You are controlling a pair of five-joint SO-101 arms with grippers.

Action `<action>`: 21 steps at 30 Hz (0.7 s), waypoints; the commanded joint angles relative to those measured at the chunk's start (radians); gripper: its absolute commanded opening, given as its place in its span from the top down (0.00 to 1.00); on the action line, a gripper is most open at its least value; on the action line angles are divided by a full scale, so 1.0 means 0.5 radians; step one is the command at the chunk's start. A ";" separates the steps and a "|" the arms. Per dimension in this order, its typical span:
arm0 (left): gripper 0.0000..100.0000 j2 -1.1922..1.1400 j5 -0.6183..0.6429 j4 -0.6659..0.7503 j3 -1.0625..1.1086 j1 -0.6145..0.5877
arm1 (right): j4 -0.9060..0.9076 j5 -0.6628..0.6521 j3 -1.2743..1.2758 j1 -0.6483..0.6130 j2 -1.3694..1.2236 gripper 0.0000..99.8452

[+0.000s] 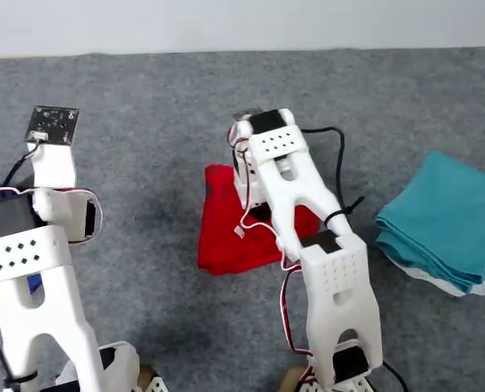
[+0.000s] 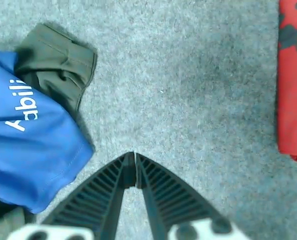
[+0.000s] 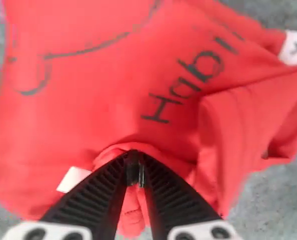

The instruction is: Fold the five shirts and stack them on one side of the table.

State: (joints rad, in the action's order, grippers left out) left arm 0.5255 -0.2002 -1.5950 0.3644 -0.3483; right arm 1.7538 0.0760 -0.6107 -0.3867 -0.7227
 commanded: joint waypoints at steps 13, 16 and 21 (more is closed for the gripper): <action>1.00 0.055 -0.114 0.055 -0.011 -0.015 | 0.084 -0.365 0.641 0.198 0.750 0.99; 1.00 0.055 -0.114 0.055 -0.008 -0.015 | 0.081 -0.466 0.635 0.287 0.799 0.99; 1.00 0.055 -0.114 0.061 -0.005 -0.006 | -0.051 -0.497 0.393 0.278 0.793 0.99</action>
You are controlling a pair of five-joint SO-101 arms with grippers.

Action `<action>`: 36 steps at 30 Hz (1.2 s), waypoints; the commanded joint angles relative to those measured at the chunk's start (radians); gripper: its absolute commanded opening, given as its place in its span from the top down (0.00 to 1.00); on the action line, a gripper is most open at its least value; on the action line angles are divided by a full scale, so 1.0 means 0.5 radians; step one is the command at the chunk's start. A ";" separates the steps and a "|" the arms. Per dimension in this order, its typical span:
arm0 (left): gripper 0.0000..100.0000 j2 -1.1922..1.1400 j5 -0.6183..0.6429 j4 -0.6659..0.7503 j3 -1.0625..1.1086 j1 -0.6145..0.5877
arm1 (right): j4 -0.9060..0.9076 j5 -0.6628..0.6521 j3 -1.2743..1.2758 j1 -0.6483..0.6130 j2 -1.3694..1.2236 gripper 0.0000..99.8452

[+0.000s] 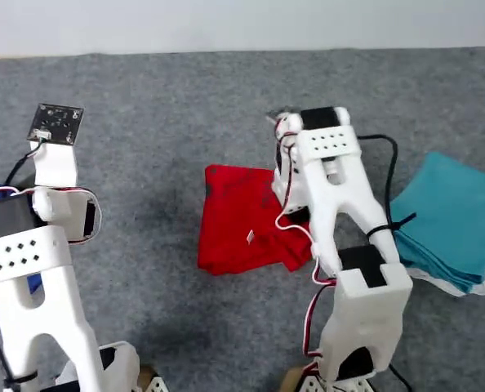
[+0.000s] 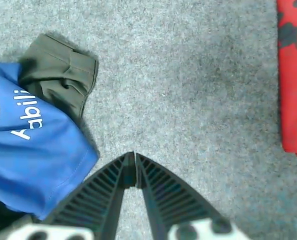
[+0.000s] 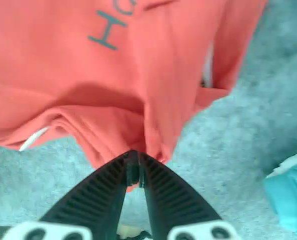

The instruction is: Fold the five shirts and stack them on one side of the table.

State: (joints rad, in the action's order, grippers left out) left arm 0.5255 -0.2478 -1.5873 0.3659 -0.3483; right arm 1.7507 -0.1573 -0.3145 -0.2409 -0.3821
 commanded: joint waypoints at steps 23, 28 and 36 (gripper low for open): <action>1.00 0.055 -0.015 0.083 -0.005 -0.009 | -0.717 -0.405 -0.282 0.339 -0.413 0.99; 1.00 0.055 -0.015 0.089 -0.005 -0.006 | -0.557 -0.430 -0.445 0.327 -0.407 0.99; 1.00 0.055 -0.009 0.092 -0.005 -0.003 | 0.094 -0.359 -0.838 0.017 -0.410 0.99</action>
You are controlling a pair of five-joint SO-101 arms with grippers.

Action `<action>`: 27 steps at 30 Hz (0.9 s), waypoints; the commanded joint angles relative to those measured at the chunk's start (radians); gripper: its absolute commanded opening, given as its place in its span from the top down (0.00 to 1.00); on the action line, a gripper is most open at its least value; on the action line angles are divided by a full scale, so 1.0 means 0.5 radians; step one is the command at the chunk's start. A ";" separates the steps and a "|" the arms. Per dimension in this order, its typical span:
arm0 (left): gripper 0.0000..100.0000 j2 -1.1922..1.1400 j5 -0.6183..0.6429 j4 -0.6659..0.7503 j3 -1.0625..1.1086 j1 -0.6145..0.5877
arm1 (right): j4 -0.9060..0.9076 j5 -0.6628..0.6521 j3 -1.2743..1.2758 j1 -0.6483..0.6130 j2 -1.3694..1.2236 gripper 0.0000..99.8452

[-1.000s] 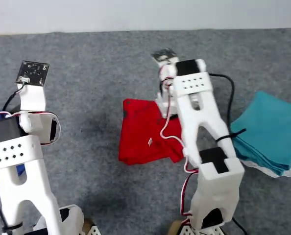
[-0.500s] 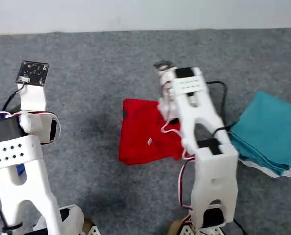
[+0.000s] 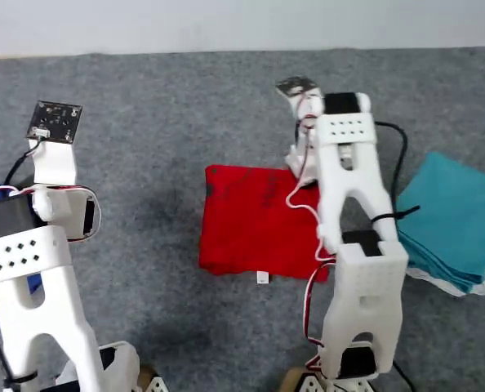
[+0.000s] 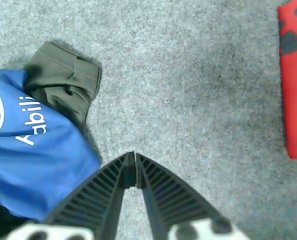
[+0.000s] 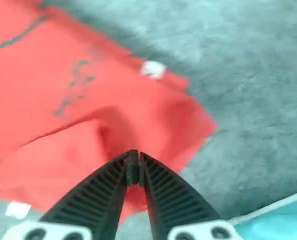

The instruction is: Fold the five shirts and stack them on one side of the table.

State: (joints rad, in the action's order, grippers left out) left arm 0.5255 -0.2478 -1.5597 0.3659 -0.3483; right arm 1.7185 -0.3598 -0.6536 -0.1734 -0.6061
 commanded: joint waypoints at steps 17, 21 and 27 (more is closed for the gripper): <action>1.00 0.052 -0.006 0.068 -0.005 0.018 | -0.066 0.267 -0.172 -0.385 -0.361 0.99; 1.00 0.052 -0.012 0.068 -0.005 0.018 | 0.161 0.264 -0.163 -0.345 -0.364 0.99; 1.00 0.052 -0.015 0.068 -0.005 0.018 | 0.161 0.252 0.141 -0.207 -0.081 0.99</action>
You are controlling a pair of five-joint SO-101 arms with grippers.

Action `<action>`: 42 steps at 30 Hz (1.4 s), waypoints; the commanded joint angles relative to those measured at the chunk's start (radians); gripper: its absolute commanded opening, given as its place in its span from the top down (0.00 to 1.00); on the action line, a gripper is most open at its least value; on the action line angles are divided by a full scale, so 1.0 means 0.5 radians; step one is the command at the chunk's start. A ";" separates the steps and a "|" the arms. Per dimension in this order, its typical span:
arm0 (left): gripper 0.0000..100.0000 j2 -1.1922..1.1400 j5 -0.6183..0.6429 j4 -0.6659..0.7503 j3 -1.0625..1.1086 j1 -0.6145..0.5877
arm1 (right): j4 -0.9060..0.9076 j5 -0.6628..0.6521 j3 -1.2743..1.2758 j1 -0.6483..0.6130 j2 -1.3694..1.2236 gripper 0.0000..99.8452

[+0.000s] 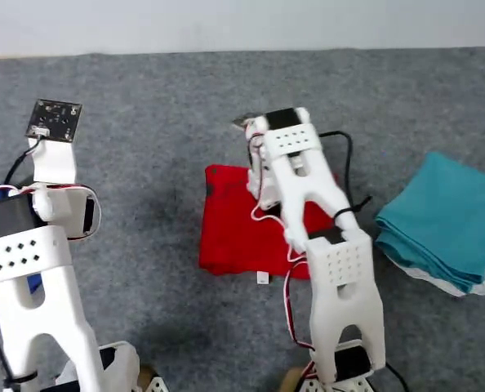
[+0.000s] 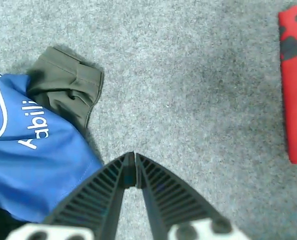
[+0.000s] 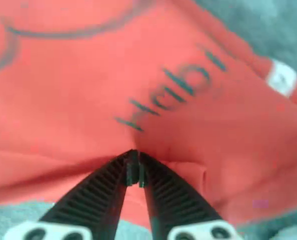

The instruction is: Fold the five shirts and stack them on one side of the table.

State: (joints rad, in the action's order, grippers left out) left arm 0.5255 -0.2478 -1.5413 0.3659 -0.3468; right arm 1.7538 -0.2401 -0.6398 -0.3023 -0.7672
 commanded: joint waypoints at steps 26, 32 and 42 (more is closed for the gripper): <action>1.00 0.052 -0.018 0.074 -0.005 0.015 | -0.109 0.028 1.013 -0.170 0.931 0.99; 1.00 0.052 -0.018 0.071 0.020 0.015 | 0.091 0.015 1.034 -0.118 0.698 0.99; 1.00 0.068 -0.009 0.034 0.124 0.003 | 0.078 0.025 1.040 -0.066 1.211 0.98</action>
State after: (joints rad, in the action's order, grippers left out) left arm 0.5255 -0.2478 -1.5228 0.4319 -0.3468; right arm 1.7553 -0.2371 -0.0767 -0.3621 -0.2578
